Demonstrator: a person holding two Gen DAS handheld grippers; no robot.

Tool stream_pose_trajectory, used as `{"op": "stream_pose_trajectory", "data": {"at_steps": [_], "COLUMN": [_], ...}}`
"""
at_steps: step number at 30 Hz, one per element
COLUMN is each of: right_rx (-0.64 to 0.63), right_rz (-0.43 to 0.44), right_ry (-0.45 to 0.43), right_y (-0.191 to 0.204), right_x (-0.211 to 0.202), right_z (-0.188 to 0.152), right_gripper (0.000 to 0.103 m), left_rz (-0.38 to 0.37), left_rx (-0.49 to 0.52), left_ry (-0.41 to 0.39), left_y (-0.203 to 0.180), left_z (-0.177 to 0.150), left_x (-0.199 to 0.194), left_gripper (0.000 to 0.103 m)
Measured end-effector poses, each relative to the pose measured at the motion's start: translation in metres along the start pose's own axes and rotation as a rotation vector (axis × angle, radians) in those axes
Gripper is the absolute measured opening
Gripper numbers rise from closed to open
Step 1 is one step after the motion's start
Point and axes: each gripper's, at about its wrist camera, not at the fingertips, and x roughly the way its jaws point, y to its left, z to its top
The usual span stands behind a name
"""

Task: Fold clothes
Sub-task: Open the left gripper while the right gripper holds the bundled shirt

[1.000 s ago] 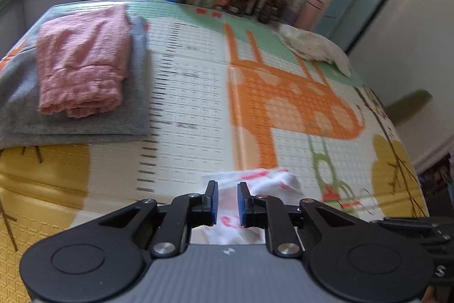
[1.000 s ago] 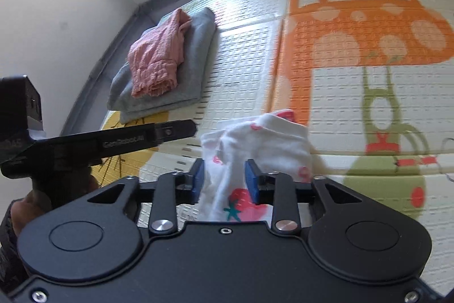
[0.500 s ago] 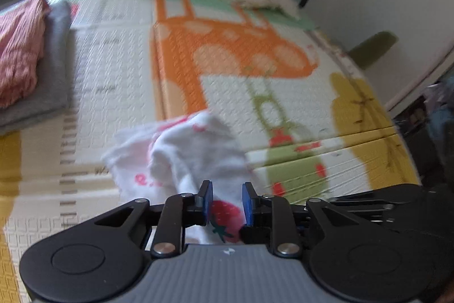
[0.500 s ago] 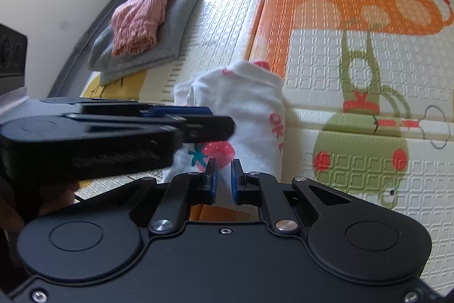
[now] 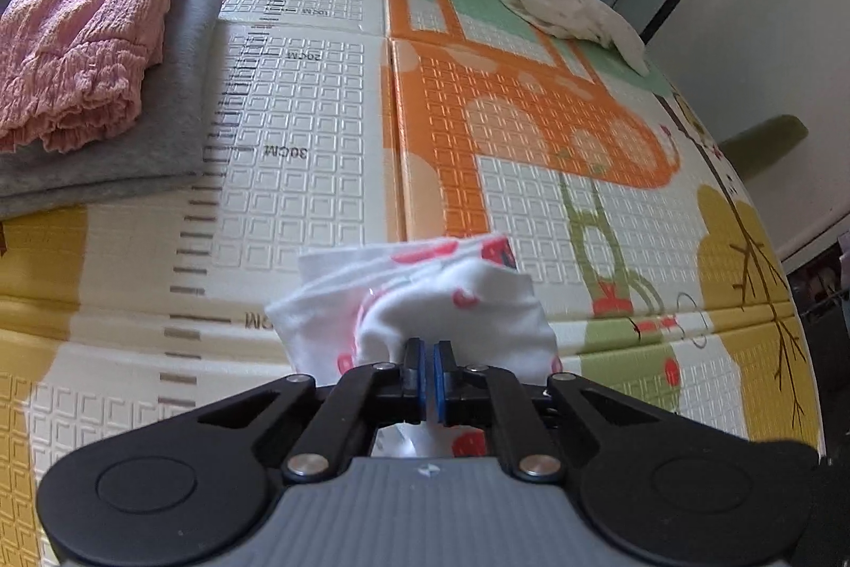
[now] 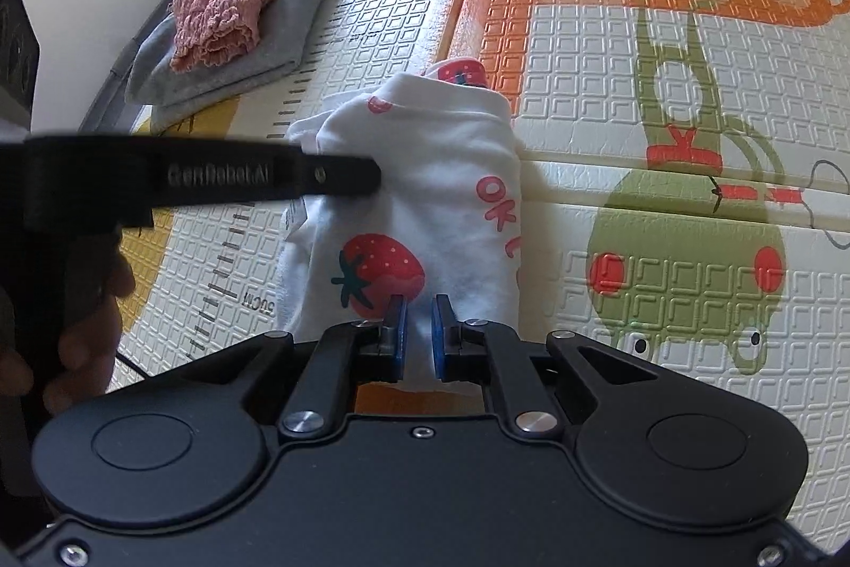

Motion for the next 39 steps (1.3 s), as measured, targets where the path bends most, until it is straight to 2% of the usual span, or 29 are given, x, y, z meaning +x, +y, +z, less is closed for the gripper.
{"op": "stream_pose_trajectory", "data": {"at_steps": [14, 19, 23, 28, 33, 39], "right_rx": [-0.050, -0.060, -0.042, -0.015, -0.043, -0.099], "right_rz": [-0.041, -0.052, -0.044, -0.017, 0.005, 0.045], "right_ry": [-0.008, -0.008, -0.007, -0.022, -0.066, -0.076], "right_y": [0.008, 0.010, 0.009, 0.007, 0.012, 0.023], "right_x": [0.004, 0.004, 0.002, -0.010, -0.031, -0.040], "right_z": [-0.003, -0.004, -0.003, -0.001, 0.001, 0.000], "right_gripper": [0.008, 0.008, 0.008, 0.011, 0.014, 0.014], "left_rz": [0.051, 0.052, 0.058, 0.048, 0.040, 0.040], "left_rx": [-0.043, -0.068, -0.034, -0.037, -0.059, -0.084], "left_ry": [0.018, 0.023, 0.004, -0.030, -0.057, -0.064], "left_y": [-0.001, 0.000, -0.006, -0.005, 0.001, 0.010], "left_z": [0.017, 0.017, 0.016, 0.012, 0.003, -0.018], "left_x": [0.027, 0.026, 0.016, -0.005, -0.028, -0.051], "left_gripper": [0.006, 0.006, 0.007, 0.017, 0.031, 0.035]}}
